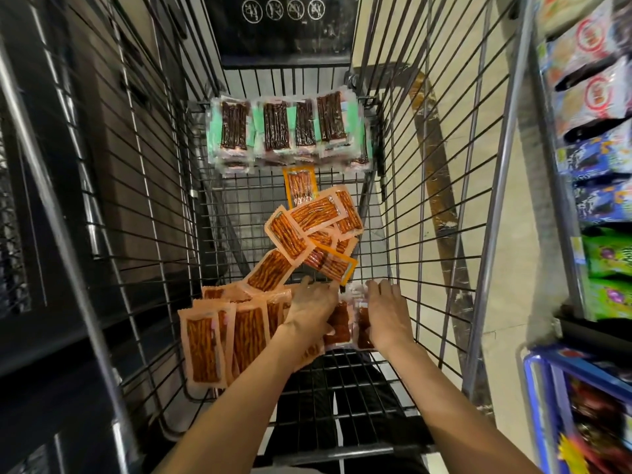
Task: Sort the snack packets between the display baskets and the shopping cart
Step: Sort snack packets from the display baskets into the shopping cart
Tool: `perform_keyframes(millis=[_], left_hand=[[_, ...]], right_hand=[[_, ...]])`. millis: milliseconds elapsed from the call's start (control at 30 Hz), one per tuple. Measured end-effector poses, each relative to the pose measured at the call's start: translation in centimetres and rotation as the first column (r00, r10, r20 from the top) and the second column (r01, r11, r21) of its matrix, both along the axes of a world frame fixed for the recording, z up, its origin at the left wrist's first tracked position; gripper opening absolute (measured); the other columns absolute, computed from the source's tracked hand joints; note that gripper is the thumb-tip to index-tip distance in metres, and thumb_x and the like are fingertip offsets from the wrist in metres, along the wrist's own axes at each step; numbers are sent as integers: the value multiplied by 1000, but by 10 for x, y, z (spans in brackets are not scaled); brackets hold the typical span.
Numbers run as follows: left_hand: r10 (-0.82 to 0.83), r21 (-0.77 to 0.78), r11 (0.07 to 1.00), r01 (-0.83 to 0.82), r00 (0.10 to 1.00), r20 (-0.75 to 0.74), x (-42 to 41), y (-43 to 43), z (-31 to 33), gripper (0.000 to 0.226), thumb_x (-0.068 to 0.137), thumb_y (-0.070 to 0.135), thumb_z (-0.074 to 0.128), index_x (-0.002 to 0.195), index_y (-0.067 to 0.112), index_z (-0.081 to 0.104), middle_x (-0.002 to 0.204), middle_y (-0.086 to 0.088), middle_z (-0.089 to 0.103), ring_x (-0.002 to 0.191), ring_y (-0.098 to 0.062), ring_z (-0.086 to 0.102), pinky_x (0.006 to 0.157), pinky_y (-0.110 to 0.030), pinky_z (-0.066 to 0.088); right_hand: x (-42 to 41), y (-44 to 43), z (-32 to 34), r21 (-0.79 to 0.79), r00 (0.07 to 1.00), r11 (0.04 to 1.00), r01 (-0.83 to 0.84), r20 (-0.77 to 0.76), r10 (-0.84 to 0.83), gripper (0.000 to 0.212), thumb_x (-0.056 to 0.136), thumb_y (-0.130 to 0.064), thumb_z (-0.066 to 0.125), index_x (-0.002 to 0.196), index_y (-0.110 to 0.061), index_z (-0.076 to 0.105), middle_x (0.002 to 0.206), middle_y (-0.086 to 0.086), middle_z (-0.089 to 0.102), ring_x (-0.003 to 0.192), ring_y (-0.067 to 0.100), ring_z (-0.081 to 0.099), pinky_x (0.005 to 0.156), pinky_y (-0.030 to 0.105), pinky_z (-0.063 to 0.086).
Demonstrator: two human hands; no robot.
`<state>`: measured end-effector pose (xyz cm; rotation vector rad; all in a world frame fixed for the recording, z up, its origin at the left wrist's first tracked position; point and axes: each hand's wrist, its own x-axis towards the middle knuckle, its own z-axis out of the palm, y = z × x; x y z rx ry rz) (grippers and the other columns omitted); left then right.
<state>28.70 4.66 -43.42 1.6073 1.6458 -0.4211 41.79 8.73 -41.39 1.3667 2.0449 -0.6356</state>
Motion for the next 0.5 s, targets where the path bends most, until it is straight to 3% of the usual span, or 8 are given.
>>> perform_keyframes(millis=[167,333,433,500], left_hand=[[160,-25,987,-159,982,103,-14,0,-3,48,75,26,78,116,19,53,116,-3,62,115,-24,52,102,-35,32],[228,-20,973,-228,955,190,-23,-1,1,48,72,23,80,112,22,54,113,-2,63,112,-24,53,95,-34,42],[433,-56,898,-437,853,293,-38,5,9,42,68,15,82,97,28,54,106,5,62,107,-19,56,93,-38,48],[565,-120,818,-563,743,360,-49,13,19,41,66,9,82,86,32,54,99,10,61,102,-14,57,88,-34,52]], right_hand=[[3,-3,6,-4,999,999,-32,14,32,59,80,-22,70,132,-17,44,131,5,43,124,22,36,106,30,33],[3,-4,18,-114,956,956,270,-89,-280,41,77,-15,74,112,-23,53,111,-1,63,101,18,58,86,27,49],[3,1,22,-209,814,835,508,-198,-545,39,68,-12,83,95,-24,58,95,-7,62,80,8,60,61,15,49],[1,7,29,-330,647,703,630,-279,-710,38,63,-7,85,81,-26,58,87,-7,66,72,4,62,57,17,50]])
